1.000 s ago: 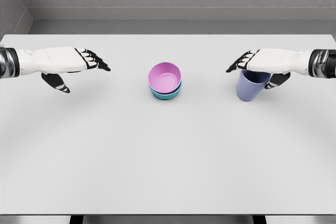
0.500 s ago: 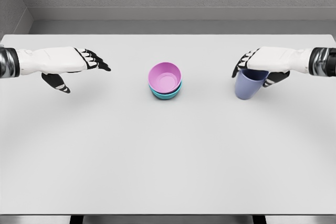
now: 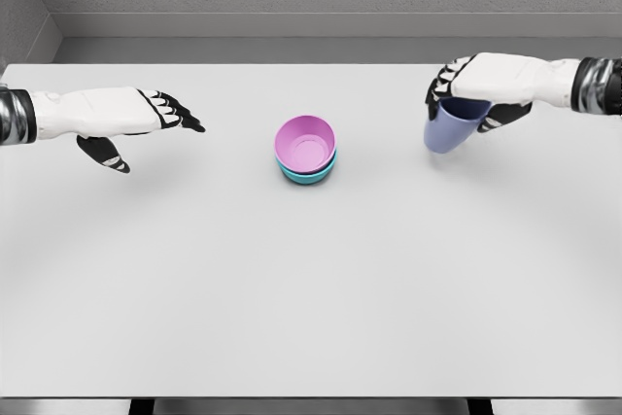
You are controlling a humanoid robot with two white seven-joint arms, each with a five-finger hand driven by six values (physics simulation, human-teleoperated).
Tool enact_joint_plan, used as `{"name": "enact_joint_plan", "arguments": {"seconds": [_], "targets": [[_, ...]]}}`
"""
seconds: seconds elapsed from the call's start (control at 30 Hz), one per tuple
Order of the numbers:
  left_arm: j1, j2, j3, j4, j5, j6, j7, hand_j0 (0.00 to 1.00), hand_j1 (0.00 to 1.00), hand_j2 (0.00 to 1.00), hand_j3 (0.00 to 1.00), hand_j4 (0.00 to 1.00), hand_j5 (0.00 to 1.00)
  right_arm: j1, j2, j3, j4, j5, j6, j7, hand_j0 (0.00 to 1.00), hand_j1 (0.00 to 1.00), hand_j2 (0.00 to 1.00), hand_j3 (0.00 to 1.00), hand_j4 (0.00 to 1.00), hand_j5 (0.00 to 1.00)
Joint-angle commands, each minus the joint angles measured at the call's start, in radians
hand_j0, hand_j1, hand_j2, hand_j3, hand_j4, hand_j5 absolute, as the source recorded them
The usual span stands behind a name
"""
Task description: Stacking bowl and cup with both arms
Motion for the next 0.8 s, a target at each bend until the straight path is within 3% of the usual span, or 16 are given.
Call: {"name": "enact_joint_plan", "arguments": {"seconds": [0.0,0.27,0.53,0.77], "targets": [[0.0,0.001,0.001,0.0,0.005,0.002,0.0,1.0,1.0,1.0,1.0,1.0,1.0,-0.003,0.028,-0.007,-0.003,-0.006,0.003,0.0,0.47,0.47,0.47,0.47,0.47,0.47],[0.0,0.003,0.001,0.0,0.005,0.002,0.0,1.0,1.0,1.0,1.0,1.0,1.0,-0.046,0.114,-0.003,-0.02,-0.005,0.003,0.0,0.47,0.47,0.47,0.47,0.47,0.47],[0.0,0.003,0.001,0.002,0.005,0.002,0.0,1.0,1.0,1.0,1.0,1.0,1.0,-0.067,0.176,0.004,-0.081,-0.005,0.003,0.0,0.47,0.47,0.47,0.47,0.47,0.47],[0.0,0.003,0.001,0.002,0.005,0.002,0.0,1.0,1.0,1.0,1.0,1.0,1.0,-0.098,0.235,0.066,-0.106,-0.003,0.003,0.0,0.48,0.48,0.48,0.48,0.48,0.48]]}}
